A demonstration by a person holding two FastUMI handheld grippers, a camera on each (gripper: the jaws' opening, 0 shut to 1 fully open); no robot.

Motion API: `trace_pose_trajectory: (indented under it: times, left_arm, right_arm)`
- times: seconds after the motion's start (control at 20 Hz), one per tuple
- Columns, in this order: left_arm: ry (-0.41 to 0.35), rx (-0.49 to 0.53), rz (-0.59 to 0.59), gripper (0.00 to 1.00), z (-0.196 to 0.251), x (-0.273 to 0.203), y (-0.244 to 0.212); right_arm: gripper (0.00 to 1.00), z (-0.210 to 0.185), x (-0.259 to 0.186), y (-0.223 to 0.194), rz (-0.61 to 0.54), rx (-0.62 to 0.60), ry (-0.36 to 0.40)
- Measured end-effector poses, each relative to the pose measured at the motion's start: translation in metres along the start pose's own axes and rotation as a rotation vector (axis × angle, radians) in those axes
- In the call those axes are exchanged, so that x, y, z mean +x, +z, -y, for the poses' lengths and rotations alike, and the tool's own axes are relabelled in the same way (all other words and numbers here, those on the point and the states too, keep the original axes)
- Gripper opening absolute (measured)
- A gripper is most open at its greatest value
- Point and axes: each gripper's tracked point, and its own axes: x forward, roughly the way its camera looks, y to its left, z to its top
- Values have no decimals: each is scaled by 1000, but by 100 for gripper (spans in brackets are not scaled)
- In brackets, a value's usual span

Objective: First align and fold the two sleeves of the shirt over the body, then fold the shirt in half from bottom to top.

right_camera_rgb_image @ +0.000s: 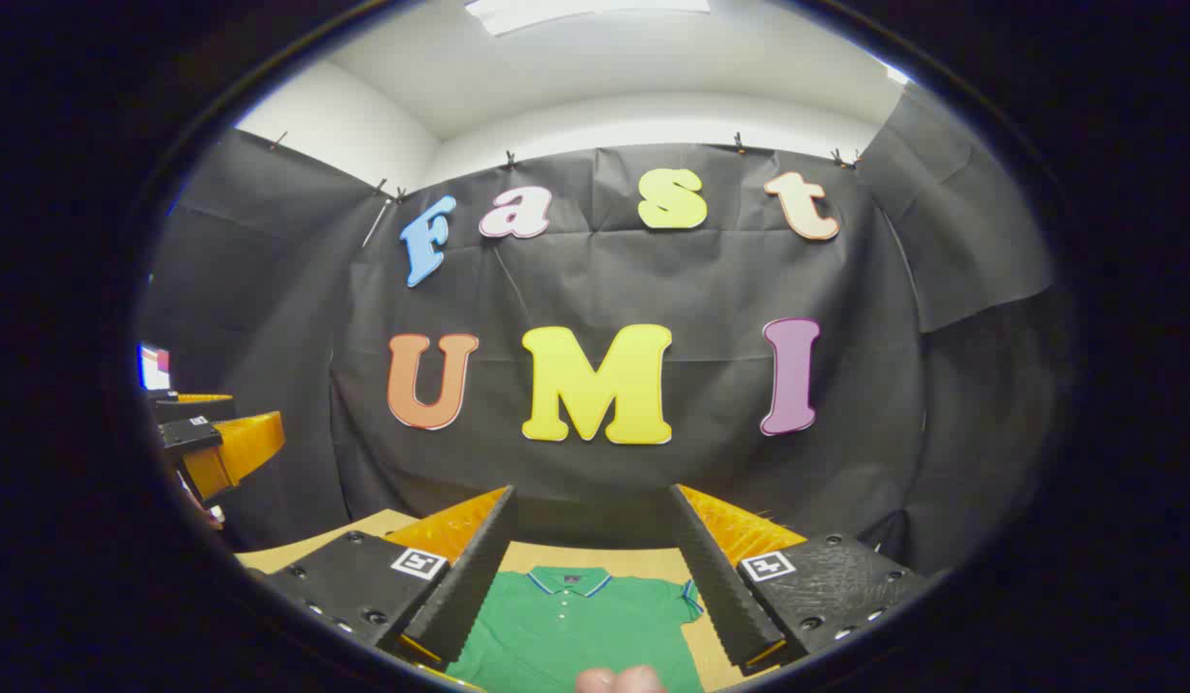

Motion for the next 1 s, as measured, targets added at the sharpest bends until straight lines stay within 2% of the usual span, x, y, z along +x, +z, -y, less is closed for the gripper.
trace_pose_trajectory:
  times: [0.4,0.75,1.0]
  left_arm:
    - [-37,-18,-8,100,1,3,-9]
    - [-89,-57,-42,100,21,-3,-29]
    - [-119,-52,-60,100,45,9,-39]
  right_arm:
    - [95,10,-14,3,20,-17,-47]
    - [96,34,-24,-12,-31,-46,-76]
    - [96,58,-7,-39,-118,-55,-87]
